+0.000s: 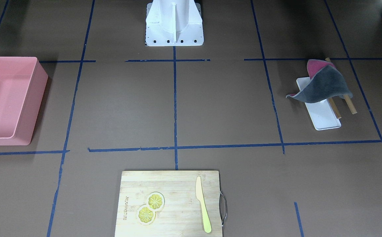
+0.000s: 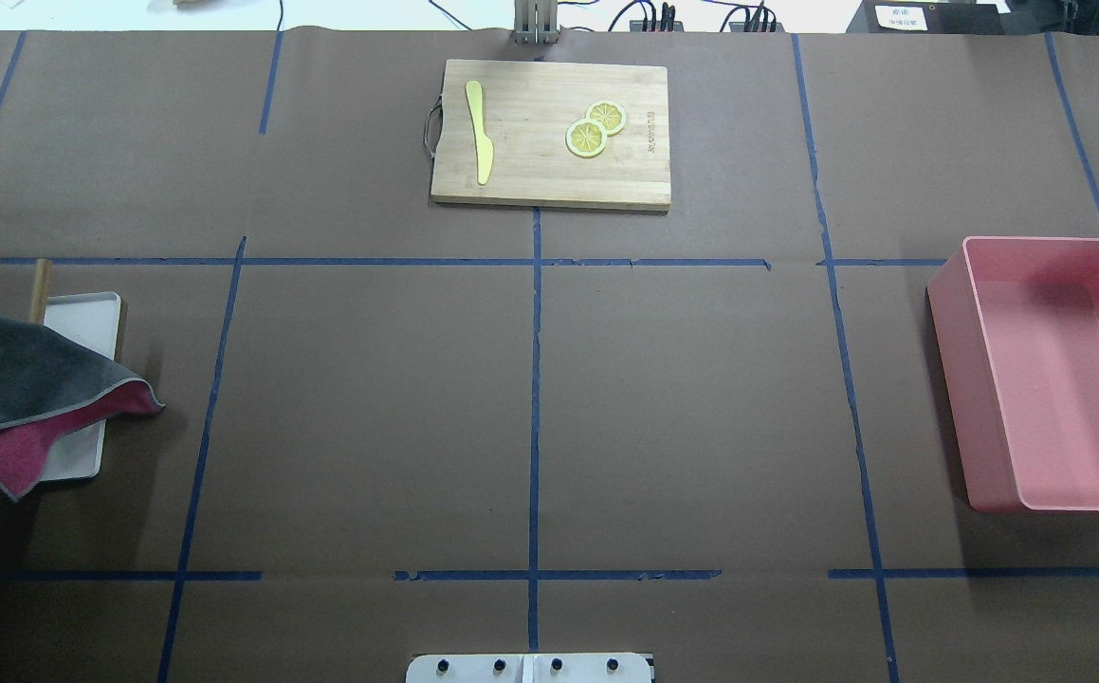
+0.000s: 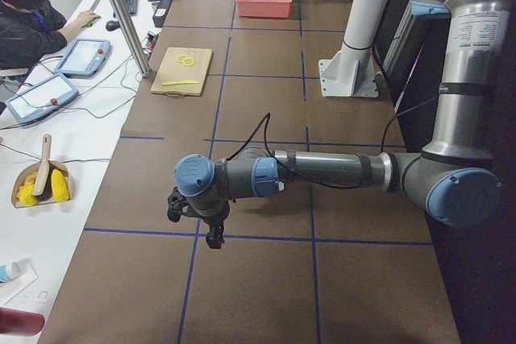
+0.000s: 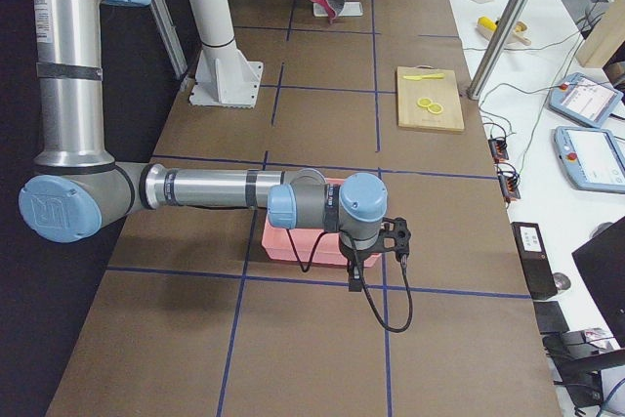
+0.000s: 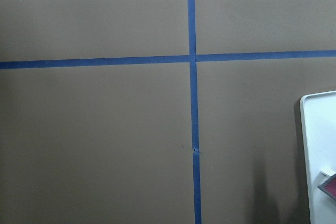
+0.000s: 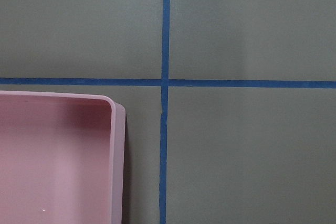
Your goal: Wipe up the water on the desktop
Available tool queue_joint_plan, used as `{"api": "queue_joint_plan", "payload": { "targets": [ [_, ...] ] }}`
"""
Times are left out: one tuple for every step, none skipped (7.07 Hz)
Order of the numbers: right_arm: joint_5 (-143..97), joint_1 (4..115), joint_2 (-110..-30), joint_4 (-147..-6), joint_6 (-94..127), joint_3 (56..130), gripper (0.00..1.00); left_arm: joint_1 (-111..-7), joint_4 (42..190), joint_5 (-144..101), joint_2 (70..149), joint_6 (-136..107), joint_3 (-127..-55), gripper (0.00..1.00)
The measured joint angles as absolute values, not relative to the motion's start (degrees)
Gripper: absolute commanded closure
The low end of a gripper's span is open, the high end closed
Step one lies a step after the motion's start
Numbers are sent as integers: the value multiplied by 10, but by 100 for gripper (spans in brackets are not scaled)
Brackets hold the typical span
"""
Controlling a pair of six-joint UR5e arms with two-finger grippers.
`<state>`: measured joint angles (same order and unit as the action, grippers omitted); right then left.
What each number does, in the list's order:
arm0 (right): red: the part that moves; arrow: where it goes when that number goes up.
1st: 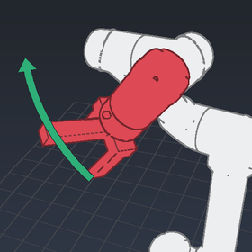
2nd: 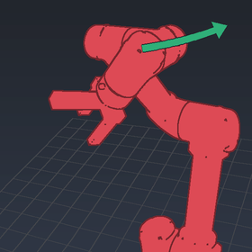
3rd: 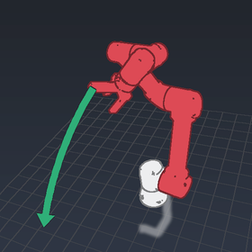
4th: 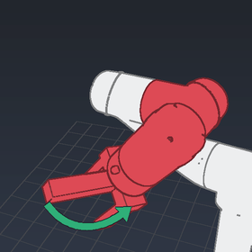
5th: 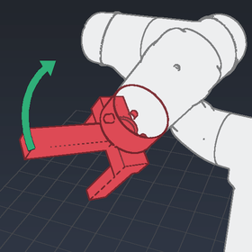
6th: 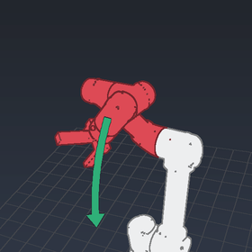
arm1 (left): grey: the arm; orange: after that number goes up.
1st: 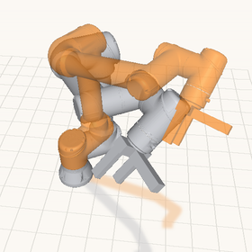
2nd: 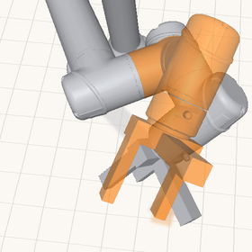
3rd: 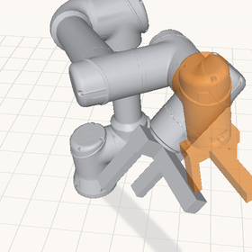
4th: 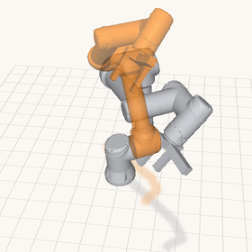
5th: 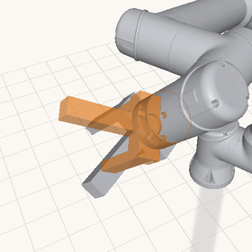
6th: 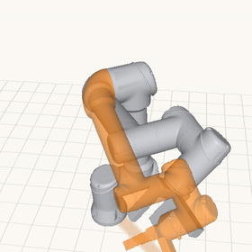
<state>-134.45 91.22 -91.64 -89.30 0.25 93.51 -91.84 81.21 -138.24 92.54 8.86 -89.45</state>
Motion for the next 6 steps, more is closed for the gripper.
{"api": "queue_joint_plan", "payload": {
  "targets": [
    [-1345, 912, -917, -892, 3, 937, 0, -918, 812, -1382, 925, 89, -895, 0],
    [-1346, 912, -918, -891, 3, 939, 0, -918, 812, -1382, 925, 89, -895, 0],
    [-1347, 912, -919, -891, 3, 940, 0, -918, 812, -1383, 925, 89, -895, 0],
    [-1347, 912, -920, -890, 3, 941, 0, -918, 812, -1383, 925, 88, -895, 0],
    [-1347, 912, -920, -890, 4, 942, 0, -918, 813, -1383, 925, 89, -895, 0],
    [-1348, 912, -920, -890, 4, 942, 0, -918, 813, -1383, 924, 89, -895, 0]
  ]
}}
